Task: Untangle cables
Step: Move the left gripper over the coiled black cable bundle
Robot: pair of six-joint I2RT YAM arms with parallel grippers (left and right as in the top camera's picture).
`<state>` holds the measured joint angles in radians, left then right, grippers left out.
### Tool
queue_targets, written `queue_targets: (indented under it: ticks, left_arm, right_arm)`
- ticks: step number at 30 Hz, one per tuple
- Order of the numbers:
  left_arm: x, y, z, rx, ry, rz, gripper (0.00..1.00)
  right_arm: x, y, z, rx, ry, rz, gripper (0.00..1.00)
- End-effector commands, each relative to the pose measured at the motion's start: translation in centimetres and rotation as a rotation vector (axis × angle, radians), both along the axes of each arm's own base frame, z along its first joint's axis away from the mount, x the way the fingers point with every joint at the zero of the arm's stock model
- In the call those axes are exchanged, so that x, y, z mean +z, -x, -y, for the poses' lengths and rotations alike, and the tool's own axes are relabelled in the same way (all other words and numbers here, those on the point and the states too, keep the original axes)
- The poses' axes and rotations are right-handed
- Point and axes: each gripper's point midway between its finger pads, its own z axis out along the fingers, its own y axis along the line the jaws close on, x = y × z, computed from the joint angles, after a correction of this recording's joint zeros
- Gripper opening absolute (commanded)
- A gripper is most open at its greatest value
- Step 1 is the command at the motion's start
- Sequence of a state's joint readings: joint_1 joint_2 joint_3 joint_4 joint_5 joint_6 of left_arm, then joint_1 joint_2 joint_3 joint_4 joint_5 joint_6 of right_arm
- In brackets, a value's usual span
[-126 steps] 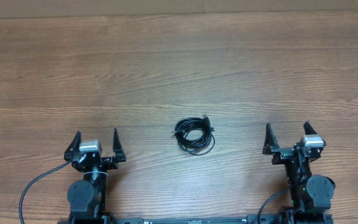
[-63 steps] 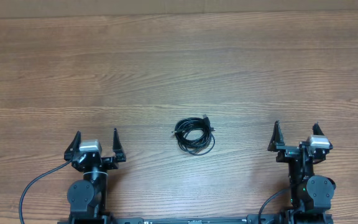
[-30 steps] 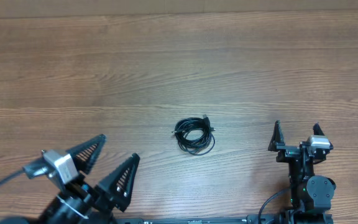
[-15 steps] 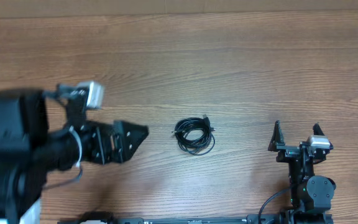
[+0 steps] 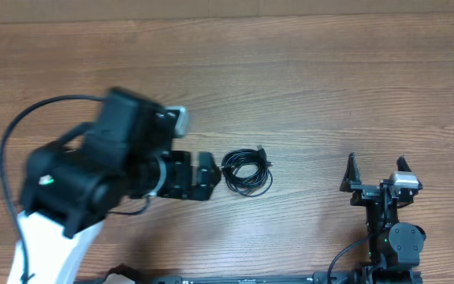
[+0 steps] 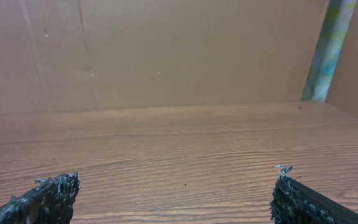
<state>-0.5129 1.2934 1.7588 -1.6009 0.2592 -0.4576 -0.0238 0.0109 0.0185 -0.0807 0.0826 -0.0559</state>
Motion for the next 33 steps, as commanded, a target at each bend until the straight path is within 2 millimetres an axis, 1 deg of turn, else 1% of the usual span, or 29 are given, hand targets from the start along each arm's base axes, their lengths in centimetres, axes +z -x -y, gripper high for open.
queue_targets:
  ticks: [1, 2, 5, 8, 13, 15, 17, 20, 24, 27, 31, 33]
  left_arm:
    - [-1.3, -2.7, -1.2, 0.185, -0.203, 0.058, 1.0]
    - [-2.2, -3.4, -0.7, 0.202, -0.245, 0.047, 1.0]
    - [-4.1, -4.4, 0.9, 0.213, -0.26, -0.021, 1.0]
    - [-6.1, -4.5, 2.3, 0.181, -0.268, -0.109, 1.0]
    - [-9.6, -4.3, 5.1, 0.014, -0.271, -0.254, 1.0]
    - [-10.7, -4.6, 5.4, -0.003, -0.295, -0.282, 1.0]
    - [-11.3, -4.9, 5.8, -0.006, -0.293, -0.297, 1.0]
    - [-11.1, -5.0, 6.2, -0.007, -0.269, -0.293, 1.0]
    - [-10.1, -4.4, 5.7, -0.004, -0.258, -0.278, 0.99]
    - [-8.6, -3.2, 4.7, 0.002, -0.255, -0.266, 1.0]
    - [-6.5, -1.7, 1.9, 0.074, -0.287, -0.214, 1.0]
    - [-5.8, -1.1, 1.0, 0.095, -0.288, -0.192, 1.0]
  right_arm:
    - [-0.2, 0.0, 0.0, -0.003, -0.002, 0.002, 1.0]
    - [-0.2, 0.0, 0.0, -0.003, -0.002, 0.002, 1.0]
    - [-0.2, 0.0, 0.0, -0.003, -0.002, 0.002, 1.0]
    - [-0.2, 0.0, 0.0, -0.003, -0.002, 0.002, 1.0]
    - [-0.2, 0.0, 0.0, -0.003, -0.002, 0.002, 1.0]
    - [-0.2, 0.0, 0.0, -0.003, -0.002, 0.002, 1.0]
    - [-0.2, 0.0, 0.0, -0.003, -0.002, 0.002, 1.0]
    - [-0.2, 0.0, 0.0, -0.003, -0.002, 0.002, 1.0]
    - [-0.2, 0.0, 0.0, -0.003, -0.002, 0.002, 1.0]
    - [-0.2, 0.0, 0.0, -0.003, -0.002, 0.002, 1.0]
    - [-0.2, 0.0, 0.0, -0.003, -0.002, 0.002, 1.0]
    - [-0.2, 0.0, 0.0, -0.003, -0.002, 0.002, 1.0]
